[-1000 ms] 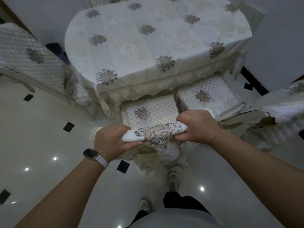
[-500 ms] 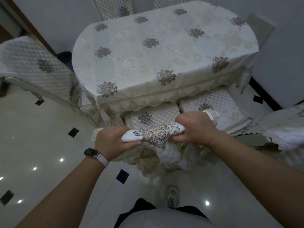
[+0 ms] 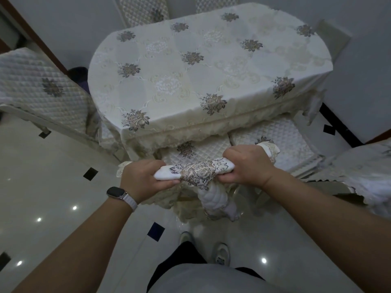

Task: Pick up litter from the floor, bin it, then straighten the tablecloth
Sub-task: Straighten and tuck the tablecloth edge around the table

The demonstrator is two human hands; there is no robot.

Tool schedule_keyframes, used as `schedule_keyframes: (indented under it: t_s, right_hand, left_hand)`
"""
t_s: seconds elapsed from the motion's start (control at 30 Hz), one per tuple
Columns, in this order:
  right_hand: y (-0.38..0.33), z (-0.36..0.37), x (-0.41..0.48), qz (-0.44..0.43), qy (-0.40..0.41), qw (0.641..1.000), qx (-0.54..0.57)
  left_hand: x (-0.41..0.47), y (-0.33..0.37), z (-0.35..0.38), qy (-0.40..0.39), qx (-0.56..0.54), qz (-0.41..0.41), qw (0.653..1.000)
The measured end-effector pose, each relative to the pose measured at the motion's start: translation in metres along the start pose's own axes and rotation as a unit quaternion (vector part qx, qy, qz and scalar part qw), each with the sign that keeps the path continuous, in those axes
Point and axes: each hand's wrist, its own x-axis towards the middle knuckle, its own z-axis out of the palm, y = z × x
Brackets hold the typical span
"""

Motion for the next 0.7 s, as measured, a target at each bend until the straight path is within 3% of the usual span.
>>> schedule_keyframes:
  t_s: [0.7]
  right_hand:
    - [0.005, 0.023, 0.072, 0.001, 0.034, 0.999, -0.02]
  left_hand:
    - [0.06, -0.064, -0.013, 0.021, -0.014, 0.019, 0.999]
